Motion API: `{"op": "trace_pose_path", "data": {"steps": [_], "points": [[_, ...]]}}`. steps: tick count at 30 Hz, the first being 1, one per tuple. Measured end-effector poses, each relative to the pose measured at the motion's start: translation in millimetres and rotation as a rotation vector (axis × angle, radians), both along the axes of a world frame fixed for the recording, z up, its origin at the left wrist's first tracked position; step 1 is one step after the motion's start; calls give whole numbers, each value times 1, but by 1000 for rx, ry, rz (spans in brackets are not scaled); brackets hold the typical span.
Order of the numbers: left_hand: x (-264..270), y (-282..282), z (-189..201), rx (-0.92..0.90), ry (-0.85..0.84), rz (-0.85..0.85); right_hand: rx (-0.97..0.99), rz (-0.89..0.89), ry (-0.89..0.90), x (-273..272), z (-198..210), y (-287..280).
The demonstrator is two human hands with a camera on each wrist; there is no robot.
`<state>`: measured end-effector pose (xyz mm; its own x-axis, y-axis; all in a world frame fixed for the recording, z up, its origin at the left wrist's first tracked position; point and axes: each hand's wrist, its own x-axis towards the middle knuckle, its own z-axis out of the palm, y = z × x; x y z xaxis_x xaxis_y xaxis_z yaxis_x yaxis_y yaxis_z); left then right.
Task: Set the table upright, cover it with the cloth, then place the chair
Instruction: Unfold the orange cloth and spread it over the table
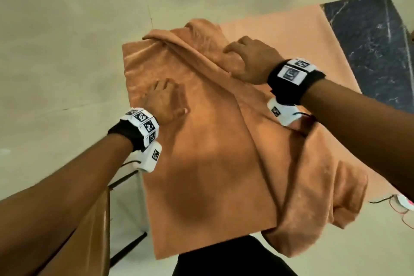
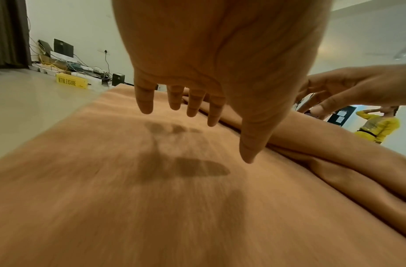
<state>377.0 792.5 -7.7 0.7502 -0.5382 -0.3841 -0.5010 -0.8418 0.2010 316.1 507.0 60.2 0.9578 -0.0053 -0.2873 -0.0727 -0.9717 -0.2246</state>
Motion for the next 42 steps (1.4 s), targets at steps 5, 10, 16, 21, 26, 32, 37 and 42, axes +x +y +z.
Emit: {"op": "trace_pose_path", "data": {"steps": [5,10,16,21,26,32,37,42], "points": [[86,-32,8,-60,-61,-21,78,-236,34,91,-24,29],[121,-27,-5,-3,55,62,94,-494,137,122,-64,16],[124,-30,-9,9,122,133,224,-369,169,110,-66,1],[127,-36,-3,47,161,111,-44,-272,4,90,-16,-44],[126,-38,-3,86,129,110,-288,-664,-150,61,59,-164],[122,-44,6,149,113,121,-151,-693,-403,37,84,-182],[118,-53,14,243,-7,41,-84,8,159,17,12,-67],[78,-93,18,122,-156,-115,-8,-109,-105,-14,-24,-65]]}}
